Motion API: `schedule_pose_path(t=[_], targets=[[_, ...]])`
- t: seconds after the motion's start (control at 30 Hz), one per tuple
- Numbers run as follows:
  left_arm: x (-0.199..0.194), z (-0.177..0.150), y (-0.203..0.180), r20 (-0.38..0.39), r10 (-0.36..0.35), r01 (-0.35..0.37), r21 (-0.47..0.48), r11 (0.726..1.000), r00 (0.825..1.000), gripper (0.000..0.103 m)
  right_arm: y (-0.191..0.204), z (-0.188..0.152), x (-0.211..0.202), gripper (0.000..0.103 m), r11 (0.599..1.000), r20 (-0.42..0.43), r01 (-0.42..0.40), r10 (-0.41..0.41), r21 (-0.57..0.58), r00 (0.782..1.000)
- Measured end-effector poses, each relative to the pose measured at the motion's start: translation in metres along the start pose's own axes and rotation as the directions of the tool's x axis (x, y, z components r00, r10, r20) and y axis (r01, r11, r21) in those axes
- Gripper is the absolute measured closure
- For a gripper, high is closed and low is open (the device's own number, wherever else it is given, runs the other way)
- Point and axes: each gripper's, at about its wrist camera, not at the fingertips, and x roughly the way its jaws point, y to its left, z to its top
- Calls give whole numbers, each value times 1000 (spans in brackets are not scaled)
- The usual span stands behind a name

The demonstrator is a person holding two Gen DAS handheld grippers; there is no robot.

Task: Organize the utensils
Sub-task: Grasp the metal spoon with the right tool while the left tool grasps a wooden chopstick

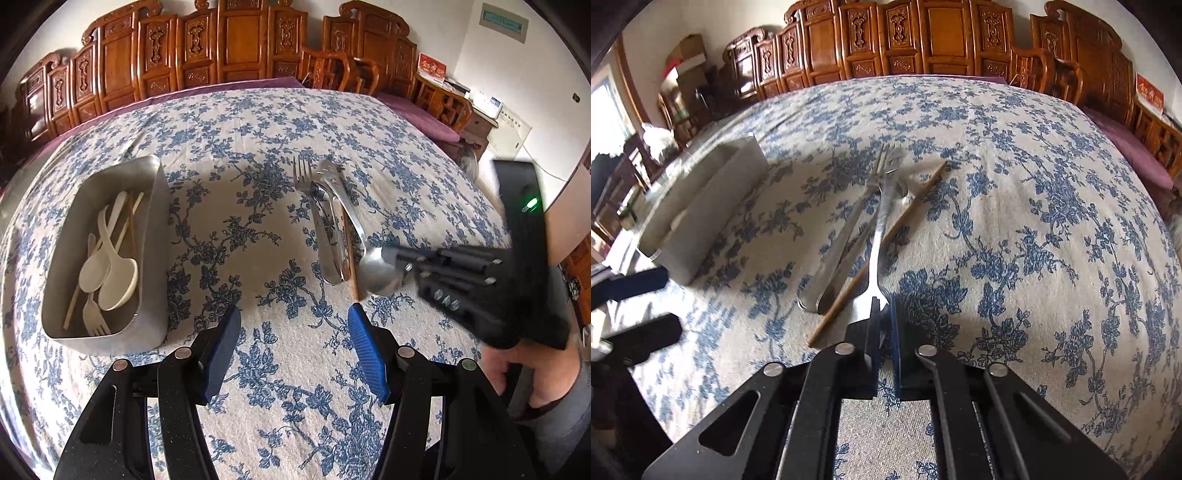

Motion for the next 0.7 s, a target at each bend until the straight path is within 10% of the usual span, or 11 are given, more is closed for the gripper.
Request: schedule_pose_path(t=[0.43, 0.7], targets=[[51, 9, -39, -58, -9, 12, 45, 999, 998, 46, -57, 18, -17, 101, 995, 58, 46, -51, 92, 997], [74, 12, -57, -82, -1, 7, 72, 997, 997, 76, -60, 22, -14, 101, 996, 55, 34, -38, 85, 998]])
